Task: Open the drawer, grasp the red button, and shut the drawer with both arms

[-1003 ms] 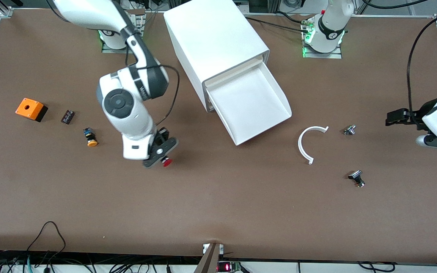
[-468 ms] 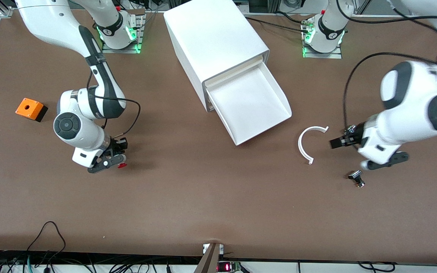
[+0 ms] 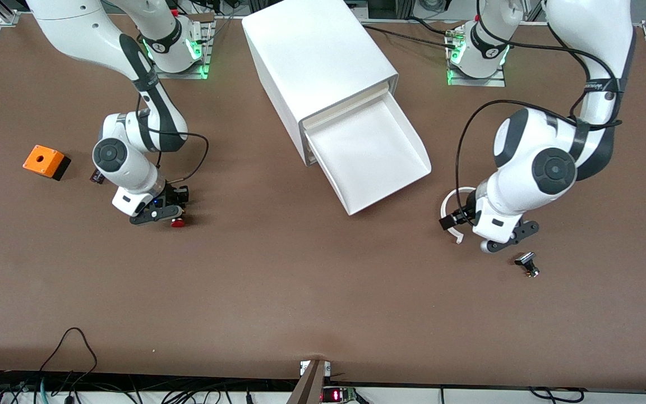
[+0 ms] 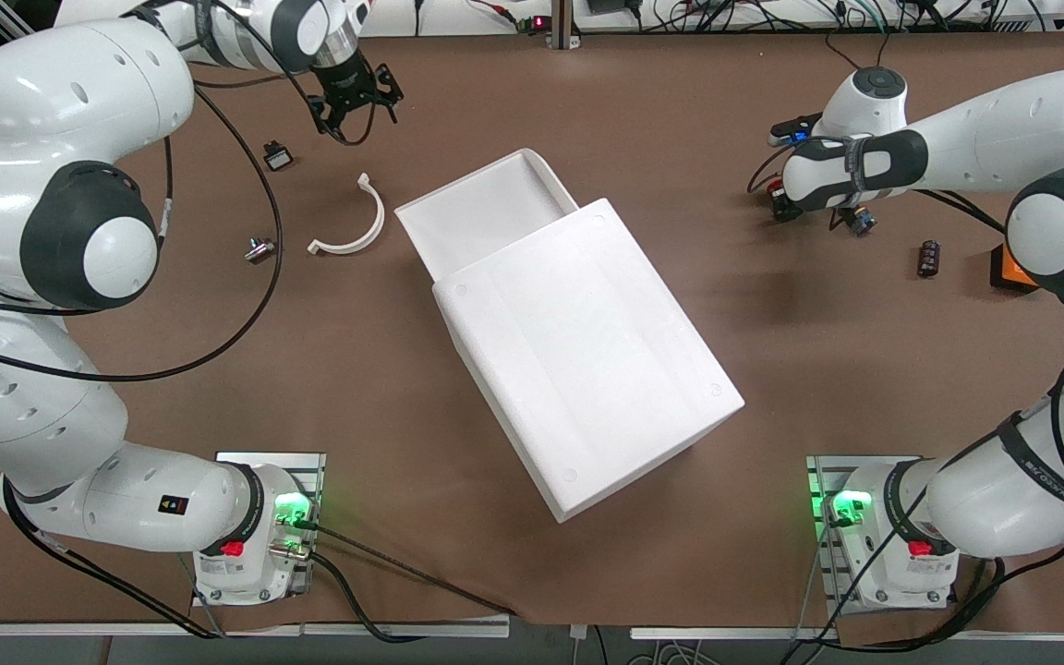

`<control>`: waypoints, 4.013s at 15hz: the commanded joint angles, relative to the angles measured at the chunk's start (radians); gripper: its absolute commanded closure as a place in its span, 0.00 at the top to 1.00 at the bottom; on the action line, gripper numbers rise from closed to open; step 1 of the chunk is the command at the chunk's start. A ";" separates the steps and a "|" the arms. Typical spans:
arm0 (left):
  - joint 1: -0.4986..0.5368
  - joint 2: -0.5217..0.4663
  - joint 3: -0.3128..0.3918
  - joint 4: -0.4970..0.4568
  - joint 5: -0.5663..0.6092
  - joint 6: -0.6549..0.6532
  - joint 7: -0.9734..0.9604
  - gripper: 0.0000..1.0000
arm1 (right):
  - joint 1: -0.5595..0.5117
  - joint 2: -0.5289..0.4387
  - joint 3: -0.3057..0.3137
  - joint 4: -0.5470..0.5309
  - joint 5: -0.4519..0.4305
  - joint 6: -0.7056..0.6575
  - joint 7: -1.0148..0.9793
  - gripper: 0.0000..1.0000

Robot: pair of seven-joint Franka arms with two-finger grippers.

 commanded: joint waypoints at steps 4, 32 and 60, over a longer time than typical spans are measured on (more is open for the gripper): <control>-0.045 0.001 -0.052 -0.102 -0.004 0.109 -0.162 1.00 | -0.009 -0.084 0.012 0.008 0.010 -0.115 0.068 1.00; -0.059 -0.046 -0.402 -0.297 -0.184 -0.083 -0.221 1.00 | -0.182 -0.222 0.024 0.775 -0.057 -1.053 0.125 1.00; 0.226 -0.135 -0.135 -0.038 -0.188 0.140 0.242 1.00 | -0.182 -0.351 -0.027 0.600 -0.022 -1.007 0.105 1.00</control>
